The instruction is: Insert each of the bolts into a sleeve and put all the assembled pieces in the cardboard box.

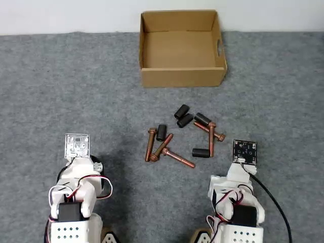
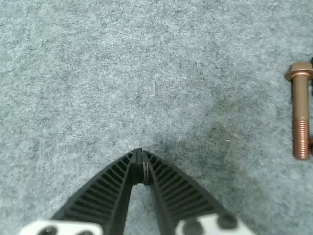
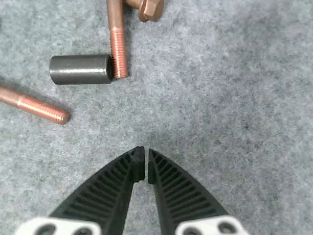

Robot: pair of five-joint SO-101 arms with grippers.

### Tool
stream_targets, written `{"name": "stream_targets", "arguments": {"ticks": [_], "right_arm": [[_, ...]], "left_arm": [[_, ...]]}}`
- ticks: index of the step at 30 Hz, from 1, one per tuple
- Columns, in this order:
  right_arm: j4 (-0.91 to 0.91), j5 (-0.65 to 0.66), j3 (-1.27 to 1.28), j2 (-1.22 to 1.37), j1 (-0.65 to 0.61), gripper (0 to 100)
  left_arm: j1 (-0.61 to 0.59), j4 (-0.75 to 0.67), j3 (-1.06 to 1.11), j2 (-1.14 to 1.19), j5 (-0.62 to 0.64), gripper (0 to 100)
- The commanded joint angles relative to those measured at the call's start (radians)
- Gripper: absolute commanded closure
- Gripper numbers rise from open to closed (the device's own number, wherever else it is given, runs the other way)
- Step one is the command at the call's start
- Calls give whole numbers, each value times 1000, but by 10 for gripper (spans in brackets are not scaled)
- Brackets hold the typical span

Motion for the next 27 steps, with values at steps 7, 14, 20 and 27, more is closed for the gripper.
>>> {"name": "stream_targets", "arguments": {"ticks": [7,14,20,27], "right_arm": [[2,-6,18,-7,2,987],[-4,55,5,-7,1,987],[-2,130,-160,-5,2,990],[-13,153,-382,96,-88,990]], "left_arm": [[0,-2,-5,5,-5,994],[0,-2,-5,5,-5,994],[0,-2,-5,5,-5,994],[0,-2,-5,5,-5,994]]}}
